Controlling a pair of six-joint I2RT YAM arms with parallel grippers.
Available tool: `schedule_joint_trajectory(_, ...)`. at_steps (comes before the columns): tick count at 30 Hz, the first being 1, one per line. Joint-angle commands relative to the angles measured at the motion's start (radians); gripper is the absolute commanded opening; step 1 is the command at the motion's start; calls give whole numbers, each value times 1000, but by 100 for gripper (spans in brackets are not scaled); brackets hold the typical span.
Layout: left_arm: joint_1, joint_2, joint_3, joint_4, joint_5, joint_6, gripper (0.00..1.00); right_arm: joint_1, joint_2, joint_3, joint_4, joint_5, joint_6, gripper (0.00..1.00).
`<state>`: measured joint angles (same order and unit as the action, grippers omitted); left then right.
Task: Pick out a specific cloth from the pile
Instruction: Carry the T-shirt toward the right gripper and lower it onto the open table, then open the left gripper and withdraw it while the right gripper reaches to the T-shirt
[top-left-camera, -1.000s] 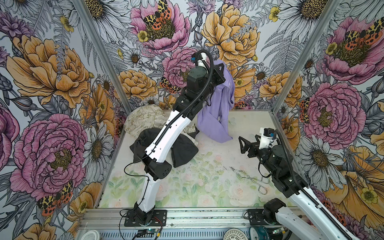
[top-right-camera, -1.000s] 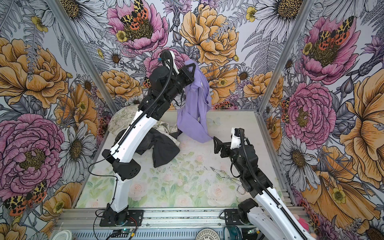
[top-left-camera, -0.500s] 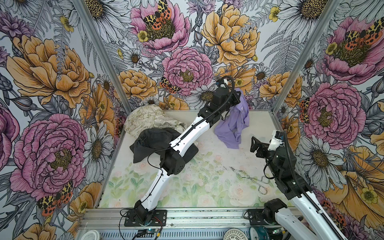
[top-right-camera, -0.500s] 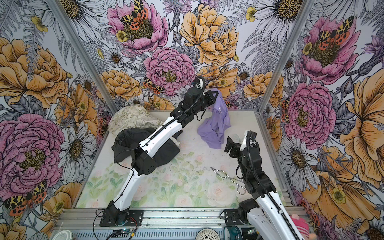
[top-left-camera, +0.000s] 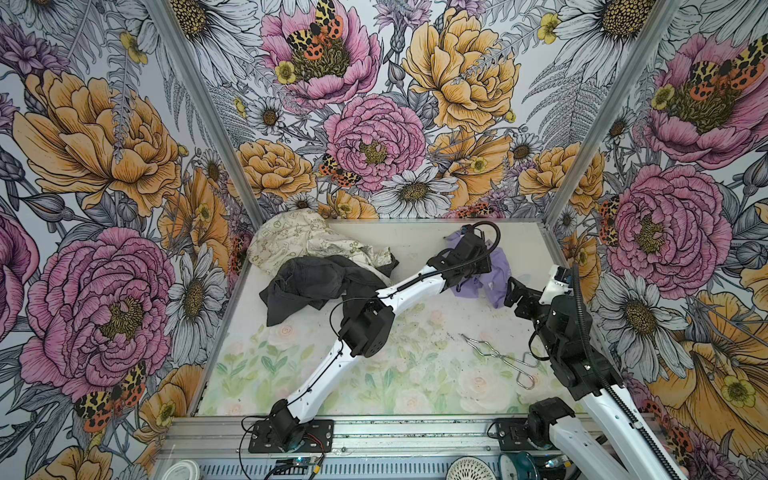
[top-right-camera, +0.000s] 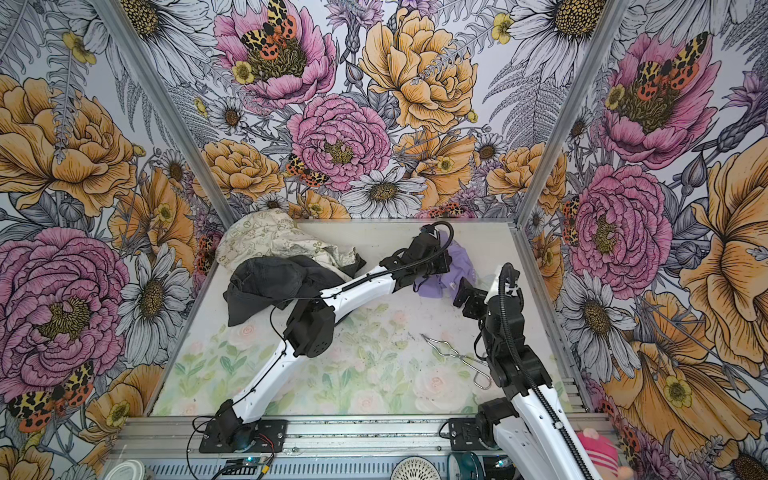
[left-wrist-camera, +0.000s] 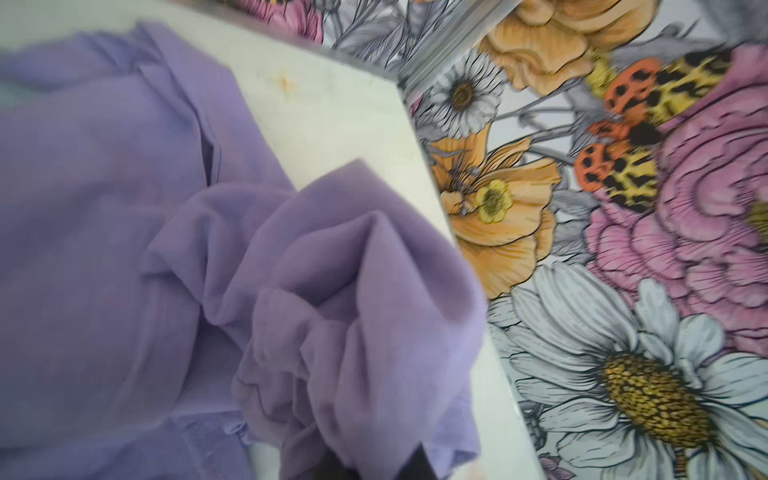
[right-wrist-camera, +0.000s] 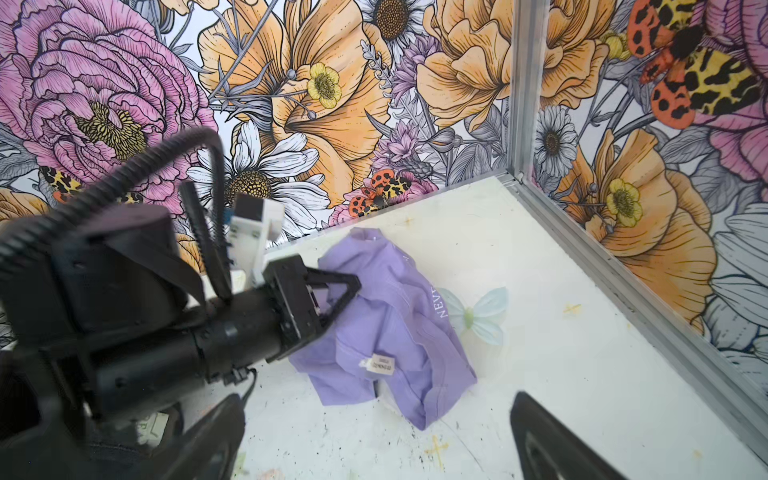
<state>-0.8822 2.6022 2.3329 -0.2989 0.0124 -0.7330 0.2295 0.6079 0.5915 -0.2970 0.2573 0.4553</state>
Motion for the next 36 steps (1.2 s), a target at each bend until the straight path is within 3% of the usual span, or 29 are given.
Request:
schedule_joint_trajectory(1, 17, 27, -4, -50, -38, 8, 0, -10, -10, -5, -19, -18, 11, 99)
schedule_joint_trajectory(6, 48, 4, -58, -94, -69, 2, 0, -22, 12, -7, -23, -43, 22, 99)
schedule_joint_trajectory(8, 58, -36, -88, -94, -69, 8, 5, -26, 28, -4, -21, -51, 30, 99)
schedule_joint_trajectory(12, 56, -142, -127, -89, -109, 61, 21, -34, 61, 2, -20, -68, 41, 100)
schedule_joint_trajectory(17, 43, -266, -190, -55, -96, 85, 48, -38, 84, 13, -18, -86, 49, 100)
schedule_joint_trajectory(21, 37, -355, -255, -43, -96, 96, 57, -41, 94, 25, -19, -109, 46, 99)
schedule_joint_trajectory(30, 35, -731, -732, 215, -188, 159, 81, -42, 205, 93, -18, -180, 7, 100)
schedule_joint_trajectory(36, 34, -1013, -1057, 347, -286, 240, 93, -40, 432, 232, -18, -243, -51, 100)
